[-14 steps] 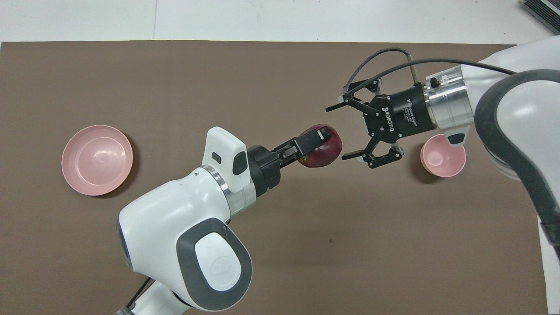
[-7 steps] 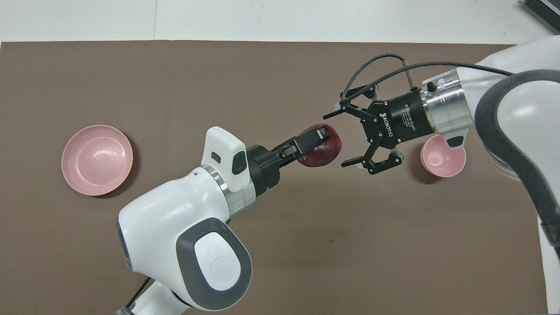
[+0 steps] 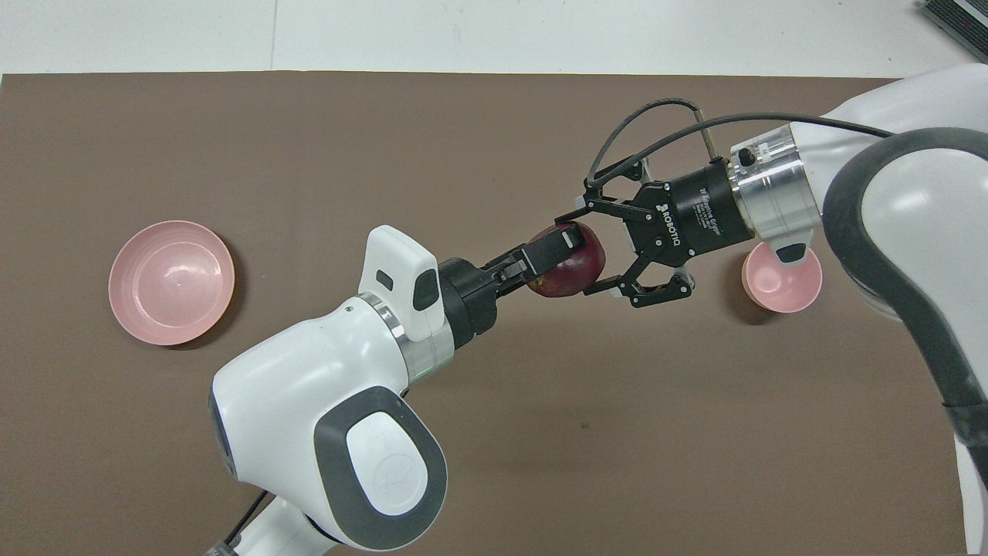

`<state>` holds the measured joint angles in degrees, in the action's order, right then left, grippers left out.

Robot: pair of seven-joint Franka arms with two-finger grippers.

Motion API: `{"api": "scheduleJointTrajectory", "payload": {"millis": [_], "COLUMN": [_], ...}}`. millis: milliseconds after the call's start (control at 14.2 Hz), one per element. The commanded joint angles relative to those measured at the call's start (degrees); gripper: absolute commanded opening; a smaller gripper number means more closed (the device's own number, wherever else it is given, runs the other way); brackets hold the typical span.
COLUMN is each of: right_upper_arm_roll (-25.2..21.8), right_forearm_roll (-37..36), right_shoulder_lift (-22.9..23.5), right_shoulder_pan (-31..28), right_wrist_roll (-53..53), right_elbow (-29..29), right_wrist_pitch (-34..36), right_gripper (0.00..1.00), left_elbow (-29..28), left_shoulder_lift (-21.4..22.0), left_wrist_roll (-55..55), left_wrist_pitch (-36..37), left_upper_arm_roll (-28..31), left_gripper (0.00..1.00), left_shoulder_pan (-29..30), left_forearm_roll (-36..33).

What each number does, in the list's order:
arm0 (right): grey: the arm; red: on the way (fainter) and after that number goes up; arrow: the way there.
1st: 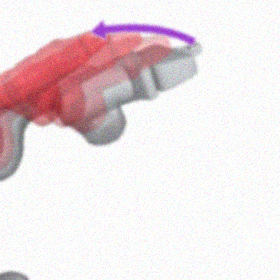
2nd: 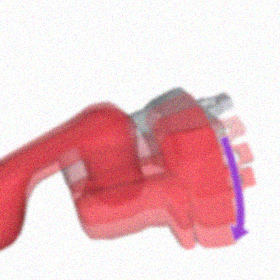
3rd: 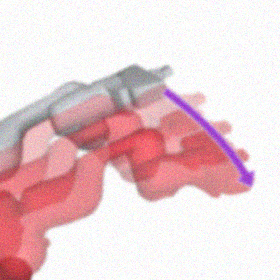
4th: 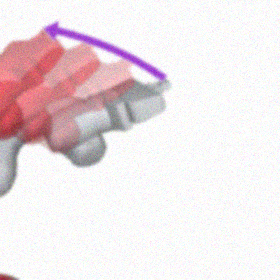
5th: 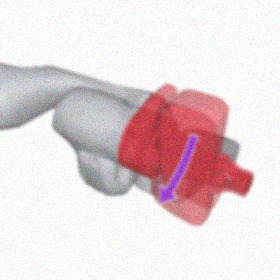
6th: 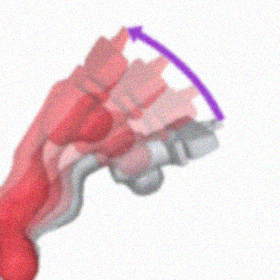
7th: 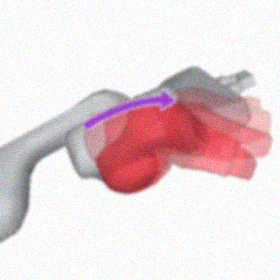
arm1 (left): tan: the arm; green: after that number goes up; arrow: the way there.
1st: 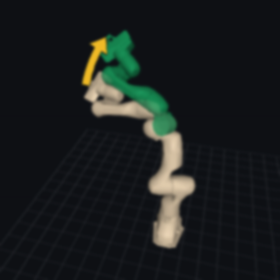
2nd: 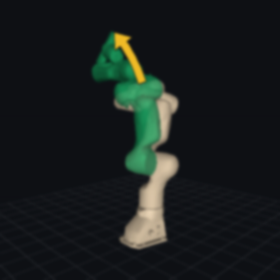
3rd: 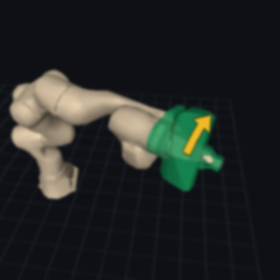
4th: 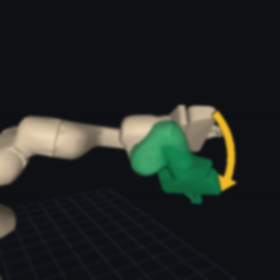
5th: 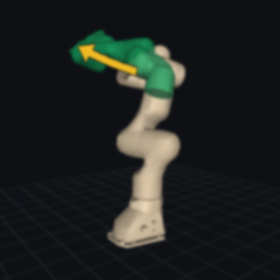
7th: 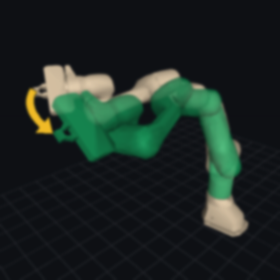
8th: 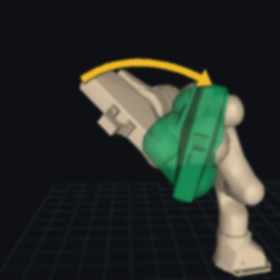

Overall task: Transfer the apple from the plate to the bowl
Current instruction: 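Close the right gripper on the apple held by the left gripper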

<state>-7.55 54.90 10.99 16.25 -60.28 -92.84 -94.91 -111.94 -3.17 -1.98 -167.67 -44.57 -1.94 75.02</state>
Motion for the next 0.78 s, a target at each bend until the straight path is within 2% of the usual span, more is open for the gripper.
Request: {"api": "scheduleJointTrajectory", "payload": {"millis": [0, 141, 212, 282, 353, 565, 706], "right_upper_arm_roll": [0.2, 0.1, 0.2, 0.1, 0.1, -0.2, -0.5], "right_forearm_roll": [1.1, 0.8, 0.5, 0.2, 0.2, -0.2, -2.8], "right_shoulder_lift": [-0.9, -0.9, -0.8, -0.6, -0.6, -0.7, -0.9], "right_shoulder_pan": [-0.2, -0.5, -1.0, -2.3, -3.4, -6.3, -6.8], "right_wrist_roll": [0.6, 0.6, 0.7, 1.7, 3.7, 7.9, 9.6], "right_elbow": [-1.3, -1.2, -1.0, -0.6, -0.6, -0.5, 0.2], "right_wrist_pitch": [0.9, 1.2, 1.8, 3.3, 4.2, 6.8, 7.5], "right_gripper": [0.0, 0.0, 0.0, 0.0, 0.0, 0.0, 0.0], "left_elbow": [1.3, 1.4, 1.4, 1.4, 1.4, 1.4, 1.4], "left_shoulder_lift": [-0.4, -0.4, -0.4, -0.4, -0.3, -0.3, -0.3], "left_wrist_roll": [0.2, 0.3, 0.3, 0.2, 0.2, 0.2, -0.1], "left_wrist_pitch": [-0.8, -0.8, -0.7, -0.6, -0.6, -0.5, -0.5], "left_upper_arm_roll": [-0.2, -0.2, -0.2, -0.2, -0.2, -0.2, -0.2], "left_gripper": [0.0, 0.0, 0.15, 0.57, 0.73, 0.91, 1.0], "left_shoulder_pan": [0.2, 0.1, 0.2, 0.2, 0.2, 0.3, 0.3], "left_forearm_roll": [0.4, 0.4, 0.4, 0.4, 0.4, 0.3, 0.3]}}
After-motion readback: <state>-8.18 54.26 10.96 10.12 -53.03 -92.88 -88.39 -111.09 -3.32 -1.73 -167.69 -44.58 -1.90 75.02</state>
